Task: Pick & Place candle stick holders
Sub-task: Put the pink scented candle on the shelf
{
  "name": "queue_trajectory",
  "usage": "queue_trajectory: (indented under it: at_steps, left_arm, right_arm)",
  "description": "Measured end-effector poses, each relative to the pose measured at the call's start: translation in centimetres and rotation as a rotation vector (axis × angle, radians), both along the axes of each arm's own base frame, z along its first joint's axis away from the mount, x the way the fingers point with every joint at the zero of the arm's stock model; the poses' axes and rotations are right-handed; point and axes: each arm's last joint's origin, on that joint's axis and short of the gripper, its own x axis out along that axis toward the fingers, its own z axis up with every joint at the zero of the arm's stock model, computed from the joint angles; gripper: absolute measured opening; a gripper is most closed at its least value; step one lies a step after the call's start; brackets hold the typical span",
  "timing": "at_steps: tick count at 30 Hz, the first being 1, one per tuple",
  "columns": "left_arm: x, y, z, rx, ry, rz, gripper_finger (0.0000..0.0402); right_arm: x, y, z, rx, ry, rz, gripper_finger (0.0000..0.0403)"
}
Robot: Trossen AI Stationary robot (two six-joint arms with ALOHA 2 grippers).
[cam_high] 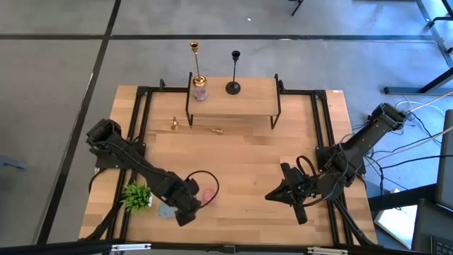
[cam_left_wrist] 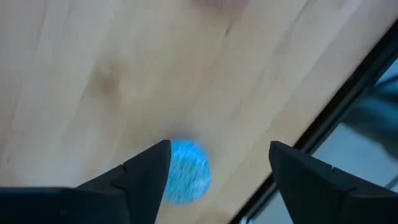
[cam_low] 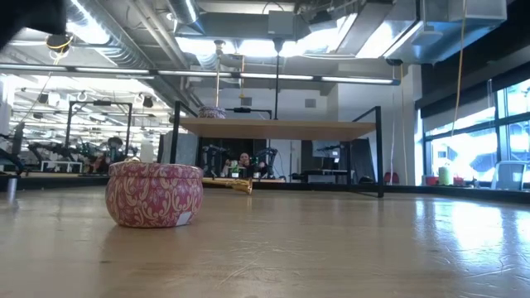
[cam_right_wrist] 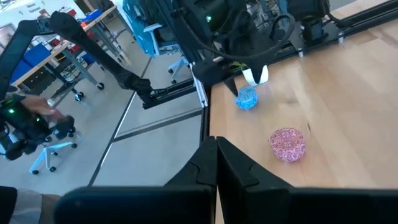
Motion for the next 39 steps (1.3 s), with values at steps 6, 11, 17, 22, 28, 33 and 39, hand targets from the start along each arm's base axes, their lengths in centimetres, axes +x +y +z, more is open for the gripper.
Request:
queue_trajectory:
  at_steps: [6, 11, 17, 22, 28, 33, 39]
  left_arm:
    - [2.7, 0.1, -1.1, 0.007, -0.148, 0.047, 0.0281]
    - [4.0, -0.3, -2.6, -0.003, -0.172, 0.007, 0.0281]
    - [4.2, -0.5, -3.5, -0.003, -0.132, -0.044, 0.0281]
    - [4.5, 0.2, -3.3, 0.045, -0.164, 0.013, 0.0281]
    - [5.8, 2.1, -3.6, 0.045, -0.16, 0.138, 0.0281]
    - [6.8, 3.8, -3.7, 0.044, -0.17, 0.156, 0.0281]
    - [6.9, 4.8, -4.3, 0.056, -0.112, 0.096, 0.0281]
  right_arm:
    - [0.1, -0.1, 0.0, 0.0, -0.005, -0.012, 0.0001]
    - [0.1, -0.1, 0.1, 0.004, -0.009, -0.015, 0.0001]
    - [0.1, -0.1, 0.1, 0.023, -0.004, -0.021, 0.0001]
    - [0.1, -0.1, 0.1, 0.023, -0.004, -0.021, 0.0001]
    - [0.1, -0.2, 0.1, 0.019, -0.01, -0.042, 0.0001]
    - [0.2, -0.3, 0.1, 0.019, -0.01, -0.048, 0.0001]
    - [0.2, -0.3, 0.1, 0.031, -0.008, -0.051, 0.0001]
